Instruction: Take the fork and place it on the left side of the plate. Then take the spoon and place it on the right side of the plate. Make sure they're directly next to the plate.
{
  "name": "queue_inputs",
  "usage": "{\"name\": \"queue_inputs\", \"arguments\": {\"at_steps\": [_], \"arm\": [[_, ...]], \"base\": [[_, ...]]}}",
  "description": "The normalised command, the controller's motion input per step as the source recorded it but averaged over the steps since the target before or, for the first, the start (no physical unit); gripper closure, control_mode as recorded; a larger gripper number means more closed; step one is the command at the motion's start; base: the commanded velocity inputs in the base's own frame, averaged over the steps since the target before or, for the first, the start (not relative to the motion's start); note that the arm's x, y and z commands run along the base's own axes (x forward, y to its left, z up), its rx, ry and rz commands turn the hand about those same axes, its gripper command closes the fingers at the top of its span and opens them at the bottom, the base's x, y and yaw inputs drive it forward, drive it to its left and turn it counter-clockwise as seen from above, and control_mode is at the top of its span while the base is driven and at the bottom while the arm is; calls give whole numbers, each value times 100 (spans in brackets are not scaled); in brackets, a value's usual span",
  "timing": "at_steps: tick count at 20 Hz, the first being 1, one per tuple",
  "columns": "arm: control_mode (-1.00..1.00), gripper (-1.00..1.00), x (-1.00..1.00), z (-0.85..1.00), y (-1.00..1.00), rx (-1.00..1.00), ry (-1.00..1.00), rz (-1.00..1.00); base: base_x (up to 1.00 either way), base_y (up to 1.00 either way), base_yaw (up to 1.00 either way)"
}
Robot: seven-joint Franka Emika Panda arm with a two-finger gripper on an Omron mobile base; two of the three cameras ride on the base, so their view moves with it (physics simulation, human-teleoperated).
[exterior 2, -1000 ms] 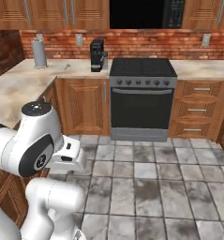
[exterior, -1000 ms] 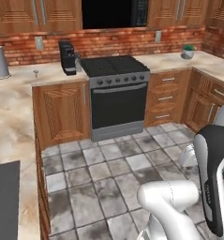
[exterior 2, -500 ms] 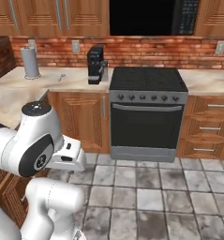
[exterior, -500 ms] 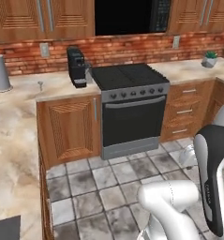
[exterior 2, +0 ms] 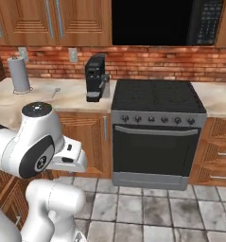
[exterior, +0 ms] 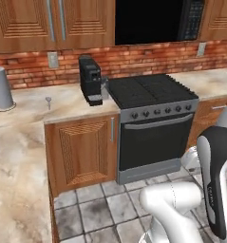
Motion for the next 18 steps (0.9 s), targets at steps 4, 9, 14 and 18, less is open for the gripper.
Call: {"name": "queue_inputs", "arguments": {"at_steps": [4,9,14,18], "arm": [[100,-100,0,0,0,0,0,0],[100,-100,0,0,0,0,0,0],[100,-100,0,0,0,0,0,0],[100,-100,0,0,0,0,0,0]], "base": [[100,48,3],[100,53,2],[97,59,0],[76,57,0]]}}
